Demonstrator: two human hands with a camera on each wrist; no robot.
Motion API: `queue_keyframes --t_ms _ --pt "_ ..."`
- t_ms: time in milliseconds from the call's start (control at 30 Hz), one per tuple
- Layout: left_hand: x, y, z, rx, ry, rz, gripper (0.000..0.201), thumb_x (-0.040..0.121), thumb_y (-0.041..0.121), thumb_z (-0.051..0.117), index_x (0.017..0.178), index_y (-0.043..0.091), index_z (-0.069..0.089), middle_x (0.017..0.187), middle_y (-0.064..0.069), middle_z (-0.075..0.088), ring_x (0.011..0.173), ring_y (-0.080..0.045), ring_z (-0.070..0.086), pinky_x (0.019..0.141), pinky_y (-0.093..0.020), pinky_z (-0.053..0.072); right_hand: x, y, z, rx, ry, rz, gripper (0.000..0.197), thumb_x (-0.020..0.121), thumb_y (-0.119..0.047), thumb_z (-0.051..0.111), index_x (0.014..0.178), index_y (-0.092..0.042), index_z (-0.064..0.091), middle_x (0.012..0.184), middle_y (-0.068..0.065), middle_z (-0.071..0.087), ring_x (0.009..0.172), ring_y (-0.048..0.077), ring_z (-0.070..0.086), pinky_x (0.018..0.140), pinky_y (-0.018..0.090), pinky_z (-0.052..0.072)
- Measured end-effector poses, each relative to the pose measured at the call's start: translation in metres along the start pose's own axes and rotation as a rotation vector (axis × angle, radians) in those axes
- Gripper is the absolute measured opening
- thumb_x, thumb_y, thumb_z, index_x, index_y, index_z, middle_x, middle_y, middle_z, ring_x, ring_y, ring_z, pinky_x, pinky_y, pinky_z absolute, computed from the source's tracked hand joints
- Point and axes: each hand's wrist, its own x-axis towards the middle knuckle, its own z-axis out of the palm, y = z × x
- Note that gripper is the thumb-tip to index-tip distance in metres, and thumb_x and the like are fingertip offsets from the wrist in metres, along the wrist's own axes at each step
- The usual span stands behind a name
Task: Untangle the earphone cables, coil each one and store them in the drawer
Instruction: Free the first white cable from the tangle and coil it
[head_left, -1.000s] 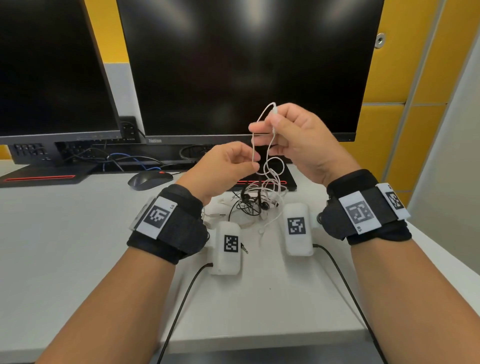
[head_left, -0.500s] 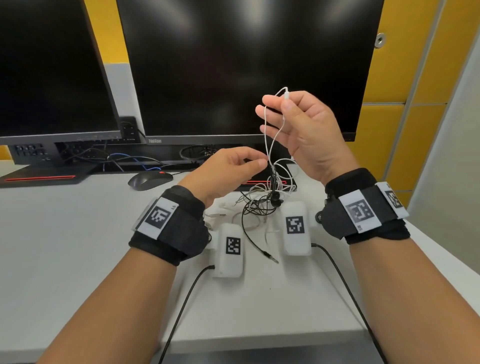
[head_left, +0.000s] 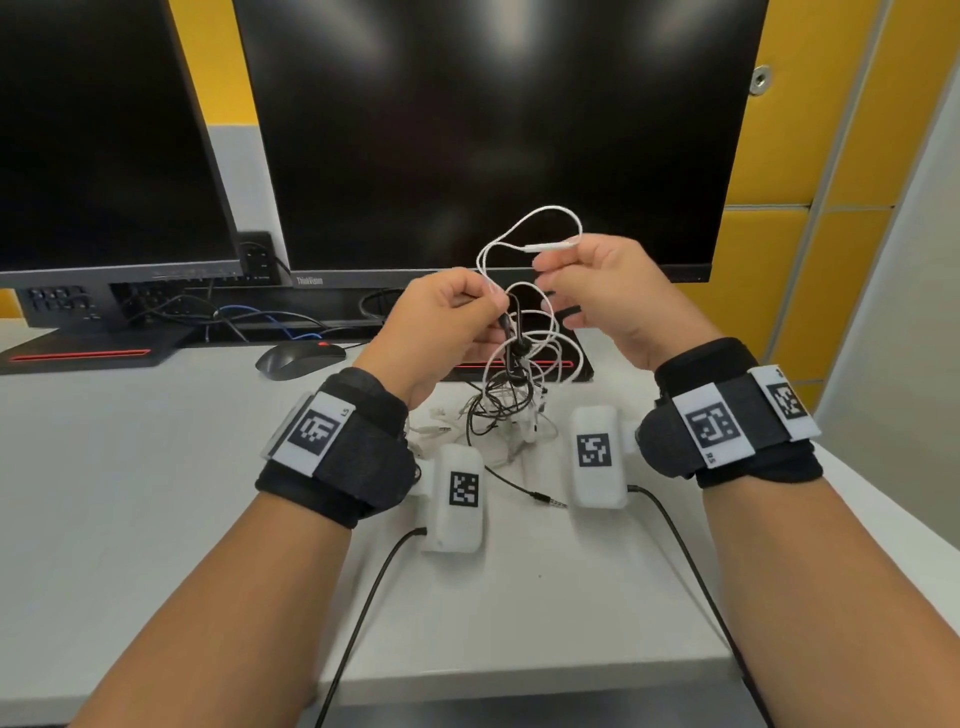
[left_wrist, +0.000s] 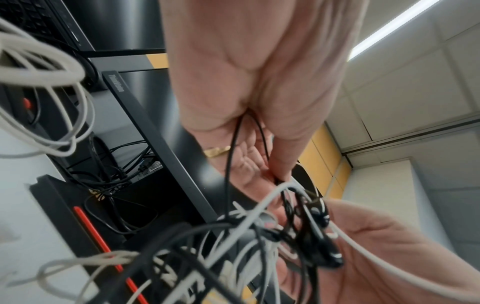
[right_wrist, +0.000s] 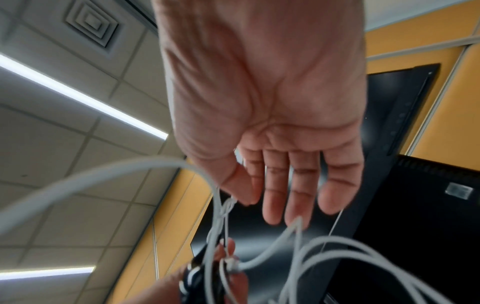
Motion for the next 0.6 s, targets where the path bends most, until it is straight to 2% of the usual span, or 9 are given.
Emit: queue_keyframes --t_ms 67,167,200,300,433,533,600 --pt "0.000 0.001 -0.001 -0.049 0.030 0.010 0.009 0.092 0.000 0.058 0.091 0.009 0.060 0.076 -0.007 0.064 0.060 -0.008 0.063 0.060 -0.019 0.054 -0.002 -0.001 0.002 -0.067 -0.073 0.012 0.015 0.089 -0.007 0.060 0.091 -0.022 0.061 0.097 0.010 0.070 0.086 0.017 0.065 0.074 0.032 0.051" --pt "-0.001 0.003 0.000 -0.098 0.034 0.020 0.015 0.090 -0.005 0.057 0.097 0.007 0.059 0.082 -0.010 0.068 0.066 -0.012 0.068 0.062 -0.020 0.055 -0.007 -0.003 0.004 -0.100 -0.217 -0.003 0.012 0.086 -0.006 0.066 0.091 -0.016 0.064 0.089 0.009 0.070 0.078 0.013 0.063 0.062 0.016 0.049" --pt "-0.002 0.003 0.000 -0.113 0.035 0.033 0.017 0.090 -0.007 0.057 0.099 0.006 0.058 0.083 -0.010 0.068 0.069 -0.013 0.068 0.063 -0.020 0.056 -0.008 -0.003 0.005 -0.098 -0.268 -0.004 0.010 0.085 -0.007 0.068 0.094 -0.012 0.066 0.089 0.010 0.071 0.077 0.013 0.065 0.064 0.016 0.051" --pt "-0.002 0.004 0.000 -0.071 0.056 0.073 0.020 0.089 -0.007 0.056 0.102 0.009 0.057 0.083 -0.008 0.068 0.069 -0.013 0.066 0.060 -0.020 0.055 -0.008 0.001 0.006 -0.171 -0.334 -0.028 0.019 0.087 -0.017 0.071 0.100 -0.004 0.069 0.096 0.017 0.073 0.086 0.024 0.069 0.088 0.036 0.056" --pt "0.000 0.002 -0.004 0.012 0.072 0.033 0.018 0.088 -0.002 0.062 0.096 0.013 0.056 0.085 -0.011 0.072 0.074 -0.017 0.070 0.068 -0.027 0.059 -0.003 0.004 0.004 -0.313 -0.199 -0.050 0.015 0.090 -0.020 0.067 0.083 -0.008 0.072 0.079 0.009 0.072 0.079 0.021 0.068 0.088 0.045 0.055" --pt "0.002 0.000 -0.009 0.048 0.083 -0.013 0.020 0.087 -0.001 0.065 0.099 0.013 0.055 0.090 -0.015 0.071 0.077 -0.018 0.070 0.073 -0.030 0.060 0.001 0.008 -0.001 -0.269 -0.028 -0.010 0.019 0.090 -0.019 0.065 0.073 -0.012 0.069 0.071 0.002 0.069 0.082 0.022 0.069 0.087 0.043 0.056" --pt "0.003 0.000 -0.010 0.073 0.072 -0.031 0.022 0.088 0.000 0.064 0.104 0.012 0.055 0.093 -0.016 0.070 0.079 -0.019 0.069 0.073 -0.029 0.060 0.004 0.009 -0.004 -0.234 0.113 0.001 0.019 0.091 -0.017 0.062 0.074 -0.013 0.069 0.071 0.001 0.068 0.082 0.023 0.068 0.082 0.039 0.057"
